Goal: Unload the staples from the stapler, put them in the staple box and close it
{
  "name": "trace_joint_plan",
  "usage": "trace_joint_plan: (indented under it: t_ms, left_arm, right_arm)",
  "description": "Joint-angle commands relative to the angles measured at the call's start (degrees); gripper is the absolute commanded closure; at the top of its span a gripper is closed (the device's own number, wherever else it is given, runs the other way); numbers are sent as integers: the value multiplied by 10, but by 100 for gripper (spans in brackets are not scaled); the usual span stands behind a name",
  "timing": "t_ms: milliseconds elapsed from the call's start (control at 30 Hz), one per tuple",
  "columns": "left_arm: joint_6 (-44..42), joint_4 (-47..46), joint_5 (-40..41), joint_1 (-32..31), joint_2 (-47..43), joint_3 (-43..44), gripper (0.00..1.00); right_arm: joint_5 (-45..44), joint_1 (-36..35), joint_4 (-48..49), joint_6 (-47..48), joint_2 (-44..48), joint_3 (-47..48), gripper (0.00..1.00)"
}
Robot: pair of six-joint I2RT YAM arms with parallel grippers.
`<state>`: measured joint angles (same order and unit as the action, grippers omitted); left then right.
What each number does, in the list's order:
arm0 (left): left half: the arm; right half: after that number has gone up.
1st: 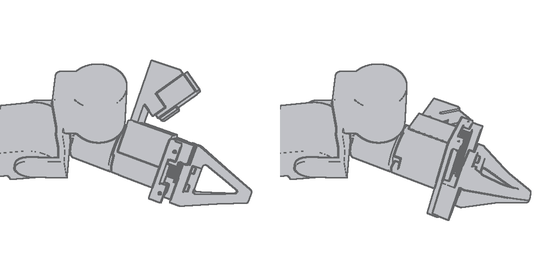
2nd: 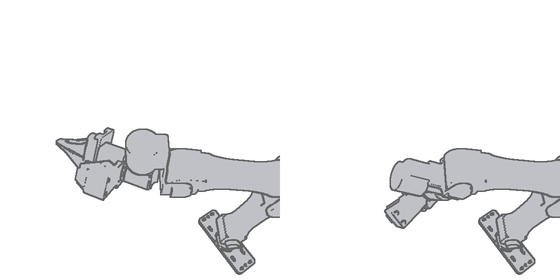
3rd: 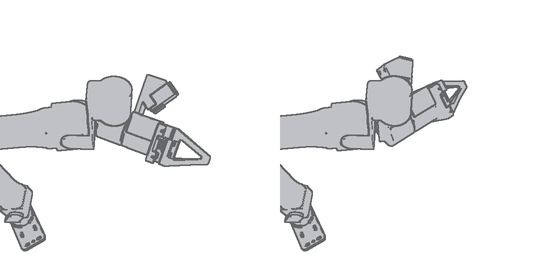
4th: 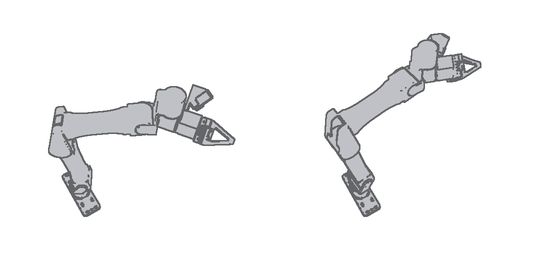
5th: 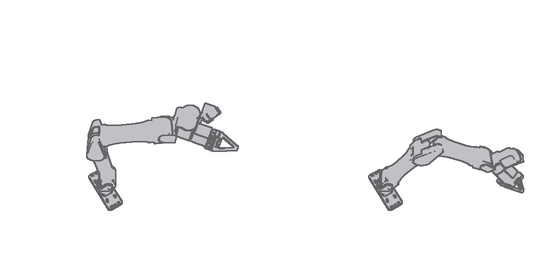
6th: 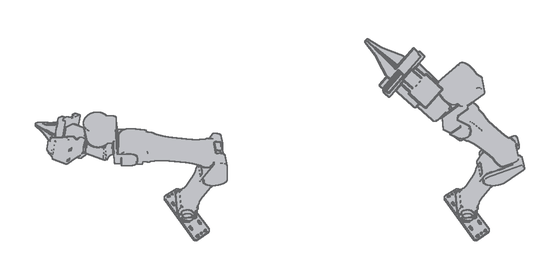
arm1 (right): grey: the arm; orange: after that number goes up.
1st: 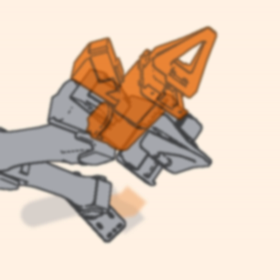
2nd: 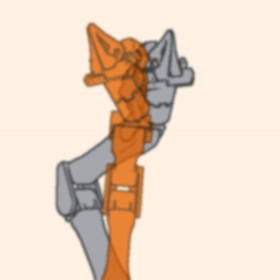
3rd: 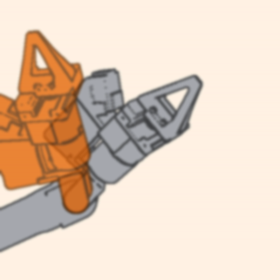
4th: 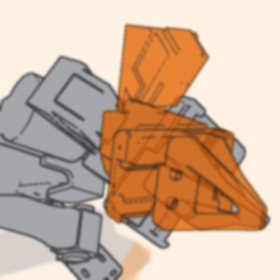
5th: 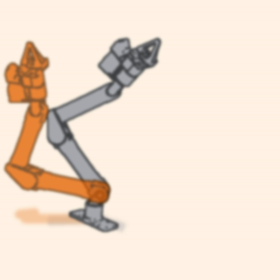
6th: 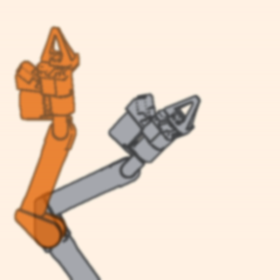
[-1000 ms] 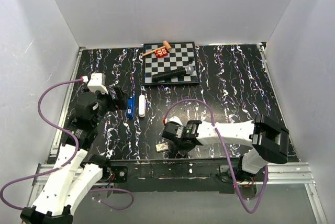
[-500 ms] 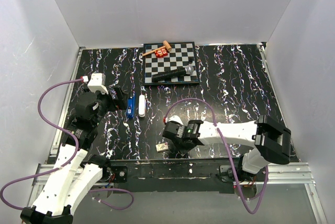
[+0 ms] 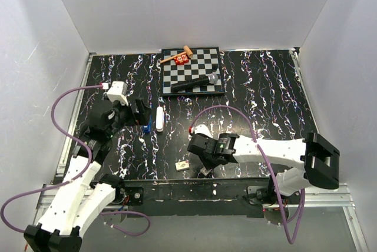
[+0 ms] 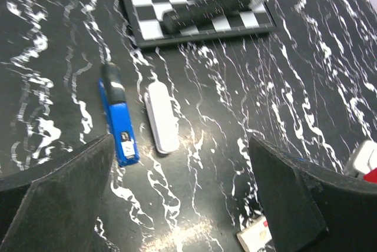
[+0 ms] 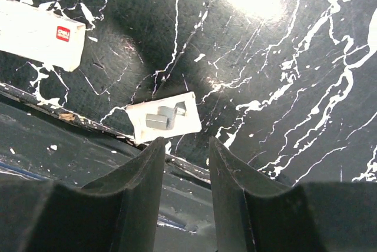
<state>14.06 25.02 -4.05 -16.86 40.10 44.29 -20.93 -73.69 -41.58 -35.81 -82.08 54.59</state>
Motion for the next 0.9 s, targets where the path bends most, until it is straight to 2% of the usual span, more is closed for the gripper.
trace_joint_plan:
  t_ms: [0,200,400,667,867]
  left_arm:
    - [16,1,-84,-11,36,6,2]
    - [75,19,-80,-55,37,-12,2]
    - [131,29,-8,-172,66,-25,5]
    - [206,64,141,-301,129,-40,10]
    - [277,65,162,-357,156,-74,18]
  right_arm:
    - [-13,14,-22,0,30,-4,56]
    - [33,51,-1,7,59,-40,56]
    - [84,75,23,21,59,-54,57]
    - [122,100,53,19,75,-88,57]
    - [135,108,68,19,74,-102,60]
